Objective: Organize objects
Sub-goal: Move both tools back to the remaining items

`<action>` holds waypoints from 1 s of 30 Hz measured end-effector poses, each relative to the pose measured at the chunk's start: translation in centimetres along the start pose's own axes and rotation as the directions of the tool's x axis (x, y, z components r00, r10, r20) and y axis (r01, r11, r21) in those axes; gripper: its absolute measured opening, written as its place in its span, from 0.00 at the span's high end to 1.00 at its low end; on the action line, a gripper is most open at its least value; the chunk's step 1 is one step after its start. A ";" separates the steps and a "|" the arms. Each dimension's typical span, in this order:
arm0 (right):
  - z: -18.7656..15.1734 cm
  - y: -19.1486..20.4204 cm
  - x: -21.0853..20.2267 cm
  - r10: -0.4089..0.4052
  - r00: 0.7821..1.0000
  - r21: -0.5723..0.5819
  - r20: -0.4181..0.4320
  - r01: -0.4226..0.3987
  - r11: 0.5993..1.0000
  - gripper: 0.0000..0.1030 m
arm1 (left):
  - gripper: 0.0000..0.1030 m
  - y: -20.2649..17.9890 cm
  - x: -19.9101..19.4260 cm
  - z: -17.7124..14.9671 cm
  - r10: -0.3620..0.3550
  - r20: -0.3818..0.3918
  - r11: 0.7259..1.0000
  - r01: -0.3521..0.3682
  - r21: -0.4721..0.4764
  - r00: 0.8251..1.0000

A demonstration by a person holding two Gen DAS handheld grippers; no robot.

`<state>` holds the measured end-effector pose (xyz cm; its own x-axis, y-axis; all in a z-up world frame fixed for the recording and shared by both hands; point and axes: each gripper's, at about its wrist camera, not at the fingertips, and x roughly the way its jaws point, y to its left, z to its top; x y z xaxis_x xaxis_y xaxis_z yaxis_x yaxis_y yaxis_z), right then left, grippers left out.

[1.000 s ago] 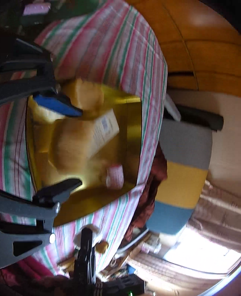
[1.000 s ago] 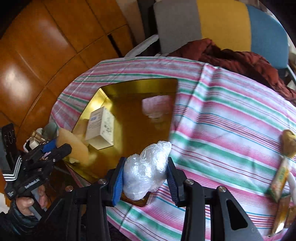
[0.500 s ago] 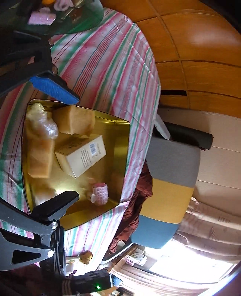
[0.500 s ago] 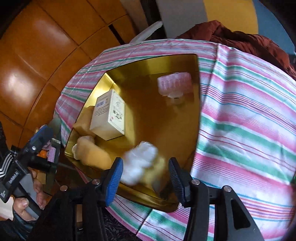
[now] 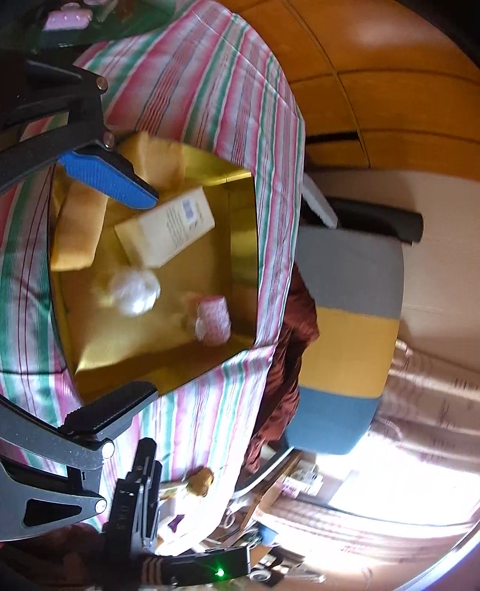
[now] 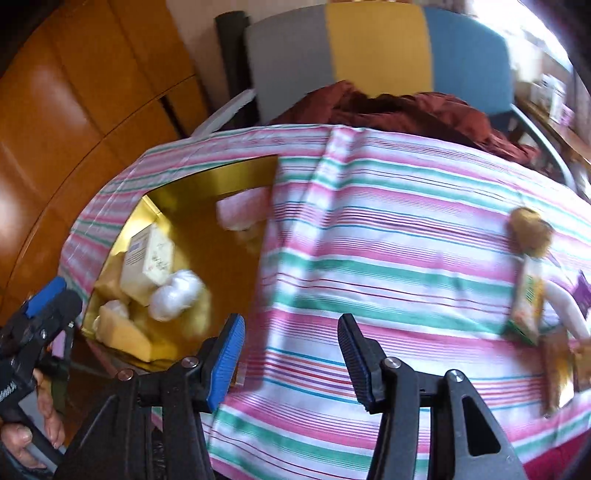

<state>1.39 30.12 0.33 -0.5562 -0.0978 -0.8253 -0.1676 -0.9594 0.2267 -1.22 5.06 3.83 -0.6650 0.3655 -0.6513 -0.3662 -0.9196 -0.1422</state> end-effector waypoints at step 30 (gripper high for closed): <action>-3.3 -25.9 -13.1 -0.410 0.908 0.557 0.082 0.299 0.774 0.42 | 0.10 -15.6 3.8 0.7 -0.287 -0.150 0.911 0.318 0.263 0.946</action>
<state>15.65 55.39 3.57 -0.5030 0.3260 -0.8005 -0.7501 -0.6248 0.2168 1.49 20.93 4.13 -0.4265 0.5884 -0.6869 -0.7165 -0.6833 -0.1404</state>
